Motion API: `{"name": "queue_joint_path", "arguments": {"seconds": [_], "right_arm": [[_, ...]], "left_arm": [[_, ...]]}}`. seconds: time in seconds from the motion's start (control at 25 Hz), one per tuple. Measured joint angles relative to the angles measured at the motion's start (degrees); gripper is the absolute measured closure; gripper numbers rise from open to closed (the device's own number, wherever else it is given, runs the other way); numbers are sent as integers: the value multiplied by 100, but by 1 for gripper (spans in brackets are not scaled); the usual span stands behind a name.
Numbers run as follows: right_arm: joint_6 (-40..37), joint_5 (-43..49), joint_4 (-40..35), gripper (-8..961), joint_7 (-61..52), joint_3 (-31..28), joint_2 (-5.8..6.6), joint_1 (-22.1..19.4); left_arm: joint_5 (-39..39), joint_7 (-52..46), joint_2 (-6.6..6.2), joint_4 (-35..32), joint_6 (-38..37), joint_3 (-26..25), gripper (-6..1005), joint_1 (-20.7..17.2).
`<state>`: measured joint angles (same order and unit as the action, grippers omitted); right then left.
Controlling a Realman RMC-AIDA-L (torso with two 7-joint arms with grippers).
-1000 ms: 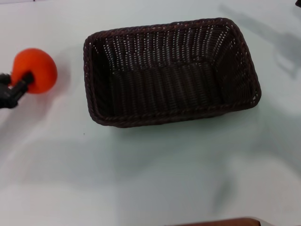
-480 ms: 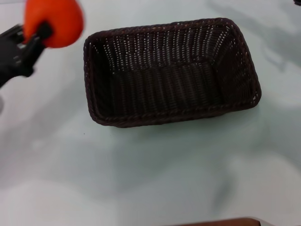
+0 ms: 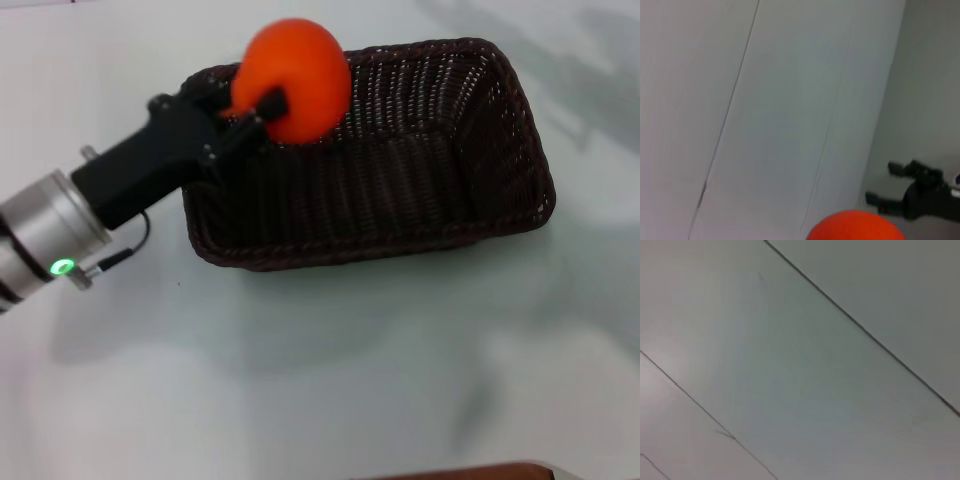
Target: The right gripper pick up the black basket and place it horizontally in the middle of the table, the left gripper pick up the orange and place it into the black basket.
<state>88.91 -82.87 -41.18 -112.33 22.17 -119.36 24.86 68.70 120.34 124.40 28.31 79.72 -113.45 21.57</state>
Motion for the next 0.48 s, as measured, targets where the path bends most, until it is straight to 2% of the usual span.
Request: {"name": "queue_joint_path", "arguments": {"seconds": [0.12,0.24,0.4,0.48], "right_arm": [[4,-366,333,71,552,-6,0,-78],[6,-728,627,71,1289,-90,-8,-134],[70,-1105,1256,71,2607,-360,-16,-159],[131,-1256,1731,71,3452,-553,-17,-166]], "left_arm": [[5,2,-13,-46,-222,195,714,38],[-32,10,-21,-50,-361,130,658,-41],[-276,414,-5,-158,-500,-487,585,-213],[-599,906,7,-434,-493,-864,487,-257]]}}
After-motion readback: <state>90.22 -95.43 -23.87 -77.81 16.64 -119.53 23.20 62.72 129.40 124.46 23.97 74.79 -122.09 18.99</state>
